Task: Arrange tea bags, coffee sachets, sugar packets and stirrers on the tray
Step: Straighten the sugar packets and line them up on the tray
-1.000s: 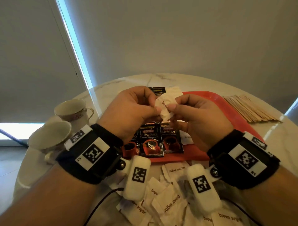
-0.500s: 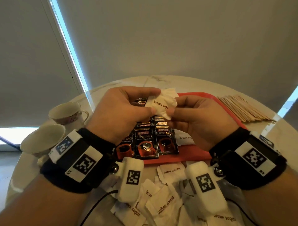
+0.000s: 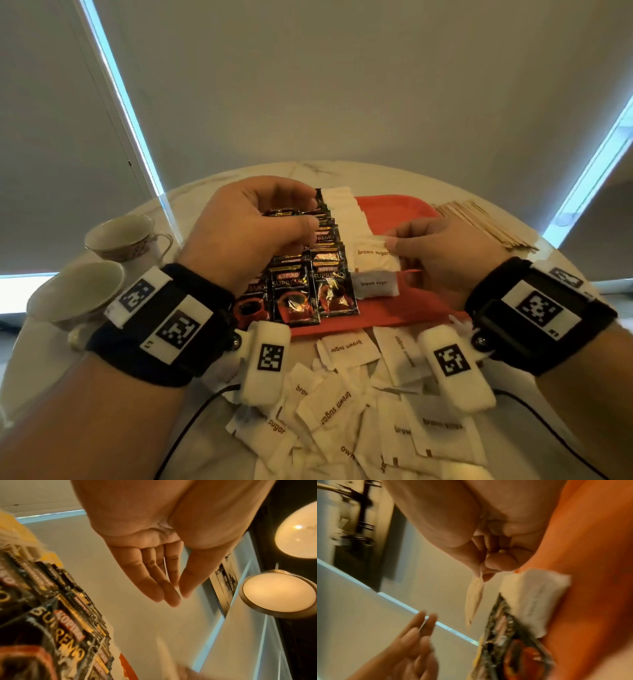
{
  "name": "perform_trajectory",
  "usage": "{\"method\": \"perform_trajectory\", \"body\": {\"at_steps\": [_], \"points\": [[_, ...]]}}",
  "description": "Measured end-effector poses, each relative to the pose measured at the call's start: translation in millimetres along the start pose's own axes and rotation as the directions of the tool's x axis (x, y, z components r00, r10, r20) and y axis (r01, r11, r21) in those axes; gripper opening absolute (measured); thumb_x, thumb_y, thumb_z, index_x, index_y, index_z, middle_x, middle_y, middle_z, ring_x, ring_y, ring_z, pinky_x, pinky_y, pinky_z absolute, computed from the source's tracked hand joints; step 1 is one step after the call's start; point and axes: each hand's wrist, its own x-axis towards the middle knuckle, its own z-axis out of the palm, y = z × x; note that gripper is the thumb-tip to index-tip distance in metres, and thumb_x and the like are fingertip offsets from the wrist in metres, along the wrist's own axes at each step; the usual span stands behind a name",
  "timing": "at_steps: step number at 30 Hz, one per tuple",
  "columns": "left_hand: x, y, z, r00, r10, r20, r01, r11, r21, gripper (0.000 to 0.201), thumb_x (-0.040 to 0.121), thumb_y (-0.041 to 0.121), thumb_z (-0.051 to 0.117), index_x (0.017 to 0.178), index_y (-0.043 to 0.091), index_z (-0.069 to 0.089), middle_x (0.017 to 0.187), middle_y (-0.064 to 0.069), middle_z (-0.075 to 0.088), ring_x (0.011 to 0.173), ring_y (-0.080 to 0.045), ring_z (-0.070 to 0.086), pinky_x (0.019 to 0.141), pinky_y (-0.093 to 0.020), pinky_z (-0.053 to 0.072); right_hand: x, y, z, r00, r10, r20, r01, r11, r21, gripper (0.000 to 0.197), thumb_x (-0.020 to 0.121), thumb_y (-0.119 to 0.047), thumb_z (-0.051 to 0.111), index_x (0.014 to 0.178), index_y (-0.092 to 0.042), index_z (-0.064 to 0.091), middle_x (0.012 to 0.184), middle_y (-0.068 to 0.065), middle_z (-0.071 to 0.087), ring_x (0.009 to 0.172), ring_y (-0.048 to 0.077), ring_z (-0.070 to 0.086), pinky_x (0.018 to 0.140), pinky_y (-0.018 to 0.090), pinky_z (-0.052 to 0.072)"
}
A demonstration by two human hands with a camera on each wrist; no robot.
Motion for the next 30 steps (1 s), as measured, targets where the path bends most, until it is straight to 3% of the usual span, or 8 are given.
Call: {"method": "perform_trajectory", "body": {"at_steps": [5, 10, 15, 19, 23, 26, 28, 30], "points": [[5.3, -4.3, -3.5, 0.996, -0.078, -0.033, 0.074, 0.990, -0.123, 0.021, 0.090, 0.003, 0.074, 0.108, 0.014, 0.073, 0.097, -0.002, 0.080, 0.080, -0.018, 0.076, 0.069, -0.028, 0.061, -4.4, 14.8, -3.3, 0.995, 0.102, 0.008, -0.099, 0.978, -0.183, 0.009, 0.096, -0.006, 0.066, 0.090, -0.006, 0.073, 0.069, 0.008, 0.064, 0.059, 0.019, 0.052, 0.054, 0.028, 0.046], [7.1, -6.9, -3.2, 0.992, -0.110, -0.057, 0.100, 0.983, -0.154, 0.020, 0.090, 0.003, 0.075, 0.107, 0.014, 0.073, 0.093, -0.001, 0.079, 0.074, -0.017, 0.074, 0.066, -0.027, 0.060, -3.2, 13.3, 0.8, 0.992, 0.128, -0.013, -0.128, 0.966, -0.227, 0.005, 0.096, -0.007, 0.067, 0.095, -0.007, 0.072, 0.075, 0.010, 0.065, 0.061, 0.019, 0.055, 0.057, 0.028, 0.051], [8.7, -7.4, -5.7, 0.990, -0.123, -0.075, 0.110, 0.982, -0.151, 0.018, 0.091, 0.006, 0.075, 0.107, 0.015, 0.073, 0.090, 0.000, 0.077, 0.073, -0.015, 0.073, 0.065, -0.027, 0.061, 0.9, 16.2, 1.4, 0.990, 0.138, -0.030, -0.141, 0.966, -0.215, 0.005, 0.092, -0.005, 0.071, 0.096, -0.008, 0.072, 0.076, 0.009, 0.068, 0.063, 0.019, 0.060, 0.080, 0.041, 0.060], [7.2, -4.6, -5.9, 0.987, -0.136, -0.090, 0.122, 0.982, -0.146, 0.016, 0.092, 0.008, 0.075, 0.106, 0.016, 0.074, 0.089, 0.000, 0.077, 0.074, -0.016, 0.074, 0.066, -0.028, 0.061, -2.7, 15.2, 1.5, 0.992, 0.114, -0.054, -0.122, 0.976, -0.183, 0.012, 0.090, -0.004, 0.073, 0.101, -0.008, 0.070, 0.077, 0.009, 0.068, 0.060, 0.017, 0.061, 0.064, 0.032, 0.059], [0.3, 7.1, -0.3, 0.978, -0.190, -0.089, 0.167, 0.961, -0.222, 0.009, 0.094, 0.009, 0.073, 0.101, 0.015, 0.073, 0.091, -0.002, 0.076, 0.069, -0.015, 0.071, 0.061, -0.025, 0.060, -14.2, 13.2, -2.3, 0.995, -0.056, -0.087, 0.034, 0.971, -0.235, 0.012, 0.089, -0.013, 0.077, 0.098, -0.018, 0.071, 0.085, 0.008, 0.073, 0.066, 0.019, 0.064, 0.072, 0.037, 0.060], [-9.1, 19.8, 3.2, 0.977, -0.204, -0.056, 0.184, 0.951, -0.249, 0.006, 0.093, 0.010, 0.073, 0.097, 0.015, 0.073, 0.091, -0.004, 0.077, 0.072, -0.017, 0.071, 0.061, -0.026, 0.060, -33.5, 3.2, -3.7, 0.989, -0.138, 0.059, 0.150, 0.915, -0.374, 0.009, 0.089, -0.022, 0.077, 0.096, -0.026, 0.073, 0.090, 0.002, 0.075, 0.067, 0.012, 0.065, 0.062, 0.027, 0.057], [-23.0, 27.8, 0.7, 0.982, -0.188, -0.005, 0.185, 0.968, -0.167, 0.005, 0.093, 0.010, 0.073, 0.096, 0.014, 0.073, 0.094, -0.006, 0.077, 0.077, -0.018, 0.072, 0.065, -0.028, 0.061, -50.5, -4.9, -1.2, 0.960, -0.116, 0.255, 0.225, 0.863, -0.452, 0.010, 0.087, -0.029, 0.078, 0.095, -0.033, 0.074, 0.091, -0.005, 0.075, 0.070, 0.006, 0.068, 0.067, 0.026, 0.058], [-42.5, 34.0, -5.0, 0.981, -0.184, 0.063, 0.184, 0.983, 0.011, 0.005, 0.093, 0.011, 0.074, 0.097, 0.015, 0.075, 0.101, -0.006, 0.077, 0.087, -0.018, 0.074, 0.074, -0.031, 0.063, -69.0, -11.2, 4.2, 0.889, -0.062, 0.454, 0.326, 0.783, -0.530, 0.018, 0.083, -0.040, 0.081, 0.099, -0.039, 0.073, 0.097, -0.013, 0.074, 0.083, 0.005, 0.071, 0.080, 0.032, 0.060]]}}
